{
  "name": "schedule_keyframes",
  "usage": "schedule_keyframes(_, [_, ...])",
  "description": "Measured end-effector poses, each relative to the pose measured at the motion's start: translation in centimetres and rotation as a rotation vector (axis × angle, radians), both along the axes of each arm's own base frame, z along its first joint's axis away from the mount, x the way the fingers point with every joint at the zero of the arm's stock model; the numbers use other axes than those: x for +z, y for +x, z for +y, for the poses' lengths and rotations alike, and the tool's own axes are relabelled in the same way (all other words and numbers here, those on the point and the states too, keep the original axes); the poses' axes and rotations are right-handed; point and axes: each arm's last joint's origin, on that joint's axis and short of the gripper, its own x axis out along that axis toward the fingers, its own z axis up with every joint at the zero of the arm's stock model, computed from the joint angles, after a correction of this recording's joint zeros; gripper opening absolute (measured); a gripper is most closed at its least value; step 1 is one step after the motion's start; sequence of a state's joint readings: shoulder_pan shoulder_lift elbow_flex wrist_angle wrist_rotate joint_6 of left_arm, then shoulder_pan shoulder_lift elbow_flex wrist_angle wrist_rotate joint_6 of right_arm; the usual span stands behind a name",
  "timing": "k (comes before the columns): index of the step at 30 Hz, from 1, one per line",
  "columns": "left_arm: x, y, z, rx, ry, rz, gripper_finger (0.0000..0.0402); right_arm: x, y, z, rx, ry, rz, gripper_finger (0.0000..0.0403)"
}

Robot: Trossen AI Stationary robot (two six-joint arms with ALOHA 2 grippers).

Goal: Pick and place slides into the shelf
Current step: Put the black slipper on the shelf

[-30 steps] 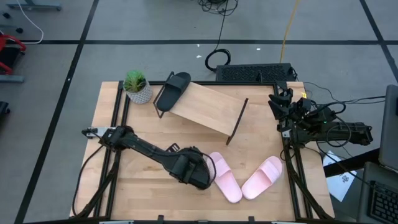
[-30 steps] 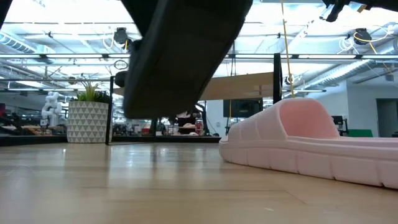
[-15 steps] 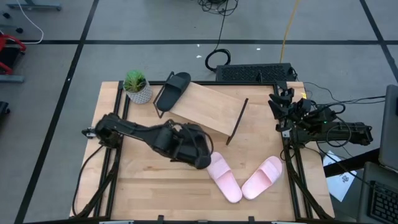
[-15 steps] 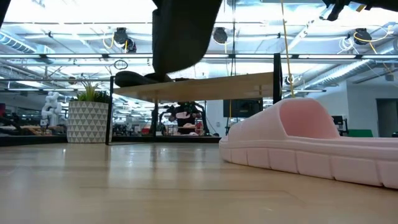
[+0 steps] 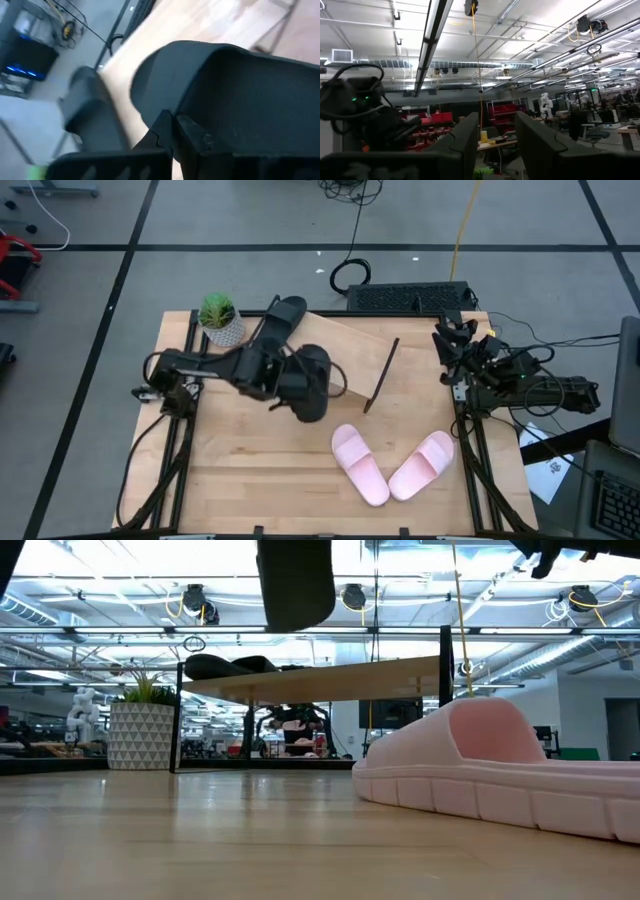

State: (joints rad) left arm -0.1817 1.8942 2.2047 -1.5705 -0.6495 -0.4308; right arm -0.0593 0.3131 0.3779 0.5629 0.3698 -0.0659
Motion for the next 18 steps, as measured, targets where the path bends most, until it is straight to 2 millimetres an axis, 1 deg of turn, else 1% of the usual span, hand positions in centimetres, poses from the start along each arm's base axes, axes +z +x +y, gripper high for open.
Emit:
schedule_keyframes(5, [0.0, 0.3, 2.6, -0.088, 0.078, 0.123, 0.0000, 0.0, 0.4, 0.0, -0.007, -0.010, 0.009, 0.0121])
schedule_keyframes(8, [0.0, 0.3, 3.7, -0.143, 0.142, 0.198, 0.0000, 0.0, 0.8, -0.1, -0.014, -0.021, 0.019, 0.0121])
schedule_keyframes(12, [0.1, 0.3, 4.8, -0.194, 0.237, 0.285, 0.0000, -0.1, 1.5, -0.2, -0.033, -0.010, 0.015, 0.0121])
schedule_keyframes(18, [0.4, 0.4, 5.6, -0.268, 0.349, 0.381, 0.0000, -0.1, 2.3, -0.4, -0.088, 0.016, 0.002, 0.0121])
